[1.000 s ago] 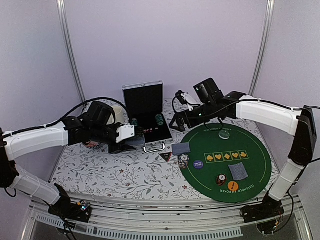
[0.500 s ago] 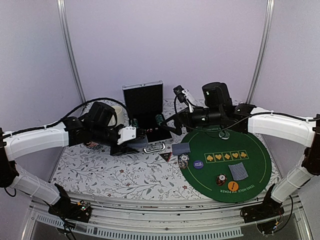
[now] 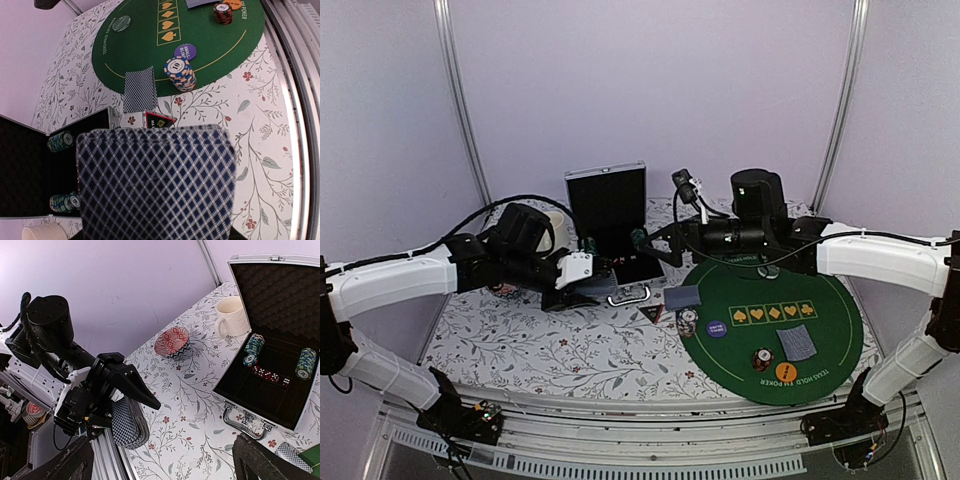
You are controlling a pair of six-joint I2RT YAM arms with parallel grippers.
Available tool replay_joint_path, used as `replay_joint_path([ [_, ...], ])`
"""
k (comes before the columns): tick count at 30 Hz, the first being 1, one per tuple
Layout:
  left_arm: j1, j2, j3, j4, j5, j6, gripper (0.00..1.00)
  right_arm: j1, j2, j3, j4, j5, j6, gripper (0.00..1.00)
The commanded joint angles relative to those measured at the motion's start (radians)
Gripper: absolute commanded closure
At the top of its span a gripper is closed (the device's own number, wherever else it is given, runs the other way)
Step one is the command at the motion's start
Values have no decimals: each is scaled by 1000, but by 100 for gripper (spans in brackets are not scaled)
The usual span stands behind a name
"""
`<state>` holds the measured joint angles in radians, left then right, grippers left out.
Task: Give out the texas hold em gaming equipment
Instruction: Pick up the poker card from the face-down deck piles.
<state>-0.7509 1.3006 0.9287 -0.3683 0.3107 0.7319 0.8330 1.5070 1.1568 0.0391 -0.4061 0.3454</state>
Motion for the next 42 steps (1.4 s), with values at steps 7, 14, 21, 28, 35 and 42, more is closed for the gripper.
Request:
replay_joint_path([
  [7,-16,-43,-3,60,26,5,53,3,70,-4,65,-48,67,1],
  [14,-14,-45,-1,60,9,8,53,18,140,31,74,-70,88,1],
  [21,-15,-54,-6,61,14,12,53,44,186,41,104,-93,99,1],
  [28,-14,-54,-4,60,9,10,53,49,213,44,115,-108,99,1],
  [35,-14,-51,-5,61,15,11,53,55,221,44,133,-114,108,1],
  [42,-15,-53,-6,60,19,11,53,61,222,44,147,-121,107,1],
])
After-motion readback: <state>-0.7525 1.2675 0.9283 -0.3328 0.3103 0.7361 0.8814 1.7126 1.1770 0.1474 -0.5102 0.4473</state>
